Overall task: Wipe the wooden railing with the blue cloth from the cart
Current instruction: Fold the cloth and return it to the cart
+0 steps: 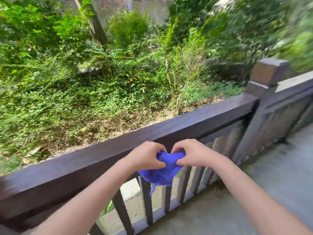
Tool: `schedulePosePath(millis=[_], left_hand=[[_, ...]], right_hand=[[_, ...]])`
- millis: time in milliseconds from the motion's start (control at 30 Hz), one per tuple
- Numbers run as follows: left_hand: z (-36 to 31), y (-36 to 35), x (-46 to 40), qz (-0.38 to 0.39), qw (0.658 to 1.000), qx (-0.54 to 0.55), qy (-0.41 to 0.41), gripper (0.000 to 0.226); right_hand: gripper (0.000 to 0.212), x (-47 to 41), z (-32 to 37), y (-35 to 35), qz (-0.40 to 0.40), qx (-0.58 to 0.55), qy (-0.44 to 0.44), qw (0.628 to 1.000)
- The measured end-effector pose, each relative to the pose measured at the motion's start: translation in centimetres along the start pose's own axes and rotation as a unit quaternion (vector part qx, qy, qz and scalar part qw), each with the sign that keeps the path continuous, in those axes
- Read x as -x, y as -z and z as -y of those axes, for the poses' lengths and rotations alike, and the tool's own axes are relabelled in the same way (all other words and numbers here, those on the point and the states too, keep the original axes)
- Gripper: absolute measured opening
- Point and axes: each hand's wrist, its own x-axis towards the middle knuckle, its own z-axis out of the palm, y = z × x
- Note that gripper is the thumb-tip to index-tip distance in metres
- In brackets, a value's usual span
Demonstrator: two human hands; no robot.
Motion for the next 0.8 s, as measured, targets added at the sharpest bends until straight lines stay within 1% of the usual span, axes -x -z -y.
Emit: schedulePosePath(millis=[267,433,533,700,800], left_hand=[[-13.3,-3.7,-11.6,0.037,0.990,-0.021,-0.134,0.029],[-23.1,-7.2,-18.1,0.047,0.978,-0.022,-0.201,0.024],[-28.8,-9.6,-22.2,0.048,0.969,-0.020,-0.243,0.024],[-36.8,-13.9,-28.5,0.069,0.954,-0.008,-0.291,0.029],[-40.7,-16.4,-31.9,0.086,0.944,-0.012,-0.319,0.028]], right_hand=[[0.025,8.8,-11.0,8.3,-0.081,0.020,-0.115,0.990],[0.025,14.8,-19.6,13.5,-0.127,0.031,-0.167,0.977],[0.025,17.9,-25.1,16.2,-0.150,0.038,-0.202,0.967],[0.025,22.6,-33.2,19.7,-0.189,0.012,-0.248,0.950],[0.027,24.4,-37.3,21.3,-0.189,0.001,-0.277,0.942]])
